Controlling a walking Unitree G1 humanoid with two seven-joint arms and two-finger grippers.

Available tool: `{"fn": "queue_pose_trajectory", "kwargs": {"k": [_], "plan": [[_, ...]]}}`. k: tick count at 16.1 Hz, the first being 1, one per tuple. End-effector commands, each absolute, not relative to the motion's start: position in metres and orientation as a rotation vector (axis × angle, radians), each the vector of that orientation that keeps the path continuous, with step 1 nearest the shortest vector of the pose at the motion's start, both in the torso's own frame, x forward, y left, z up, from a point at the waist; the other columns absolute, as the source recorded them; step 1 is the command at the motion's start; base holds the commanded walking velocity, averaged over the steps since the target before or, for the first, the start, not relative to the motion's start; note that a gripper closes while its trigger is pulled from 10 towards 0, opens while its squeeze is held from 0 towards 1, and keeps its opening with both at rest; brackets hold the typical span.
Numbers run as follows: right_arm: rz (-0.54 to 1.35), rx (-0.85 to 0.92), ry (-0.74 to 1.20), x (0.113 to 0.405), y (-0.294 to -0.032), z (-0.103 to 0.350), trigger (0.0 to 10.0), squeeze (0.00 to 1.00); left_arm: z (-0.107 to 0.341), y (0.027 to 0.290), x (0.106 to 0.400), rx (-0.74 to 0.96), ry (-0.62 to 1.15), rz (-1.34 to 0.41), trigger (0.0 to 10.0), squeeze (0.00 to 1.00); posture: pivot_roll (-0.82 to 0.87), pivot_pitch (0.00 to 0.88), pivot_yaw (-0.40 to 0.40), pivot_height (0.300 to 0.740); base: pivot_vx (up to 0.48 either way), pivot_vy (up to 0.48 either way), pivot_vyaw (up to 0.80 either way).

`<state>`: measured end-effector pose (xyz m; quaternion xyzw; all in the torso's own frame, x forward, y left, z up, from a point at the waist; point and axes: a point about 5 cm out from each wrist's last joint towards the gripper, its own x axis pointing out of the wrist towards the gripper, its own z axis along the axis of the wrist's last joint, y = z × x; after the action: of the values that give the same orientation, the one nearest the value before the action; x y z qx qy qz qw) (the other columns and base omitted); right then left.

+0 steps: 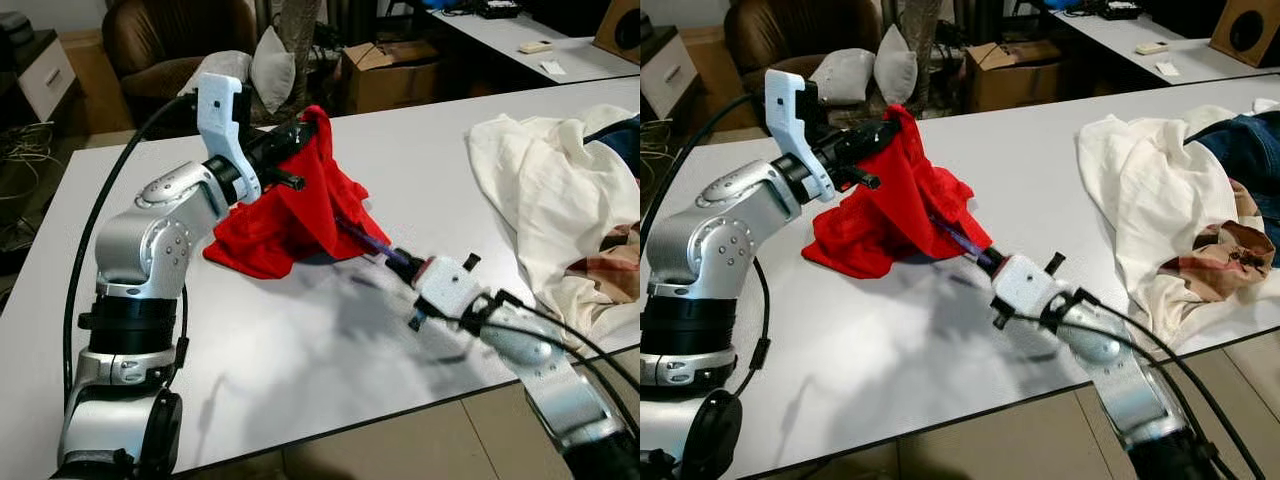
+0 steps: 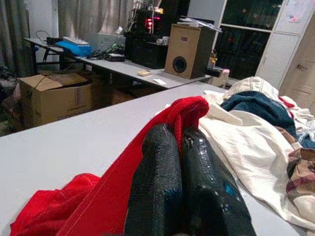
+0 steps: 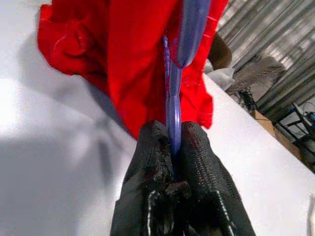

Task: Hang hanger

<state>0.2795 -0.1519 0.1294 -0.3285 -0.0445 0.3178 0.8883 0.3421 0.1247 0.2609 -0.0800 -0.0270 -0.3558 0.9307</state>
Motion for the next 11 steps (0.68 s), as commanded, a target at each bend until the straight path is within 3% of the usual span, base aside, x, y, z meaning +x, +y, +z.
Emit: {"fn": "queue_pose_trajectory", "kwargs": {"k": [1,4,9,11], "plan": [[0.612,-0.640,-0.075,0.286,-0.156,0.132,10.0,0.00,0.266,0.122,0.336,-0.136,-0.062,-0.778,0.0,0.00,-0.04,0.000,0.064,0.740,0.000,0.000,0.00],[0.529,-0.467,0.032,0.294,-0.162,0.126,10.0,0.00,0.266,0.120,0.326,-0.124,-0.051,-0.876,0.0,0.00,-0.04,0.000,0.061,0.740,0.000,0.000,0.00],[0.499,-0.371,-0.011,0.300,-0.162,0.138,10.0,0.00,0.264,0.114,0.318,-0.137,-0.035,-0.946,0.0,0.00,-0.04,0.000,0.063,0.740,0.000,0.000,0.00],[0.497,-0.230,0.002,0.302,-0.159,0.140,10.0,0.00,0.263,0.113,0.316,-0.117,-0.024,-0.960,0.0,0.00,-0.03,0.000,0.060,0.740,0.000,0.000,0.00]]}}
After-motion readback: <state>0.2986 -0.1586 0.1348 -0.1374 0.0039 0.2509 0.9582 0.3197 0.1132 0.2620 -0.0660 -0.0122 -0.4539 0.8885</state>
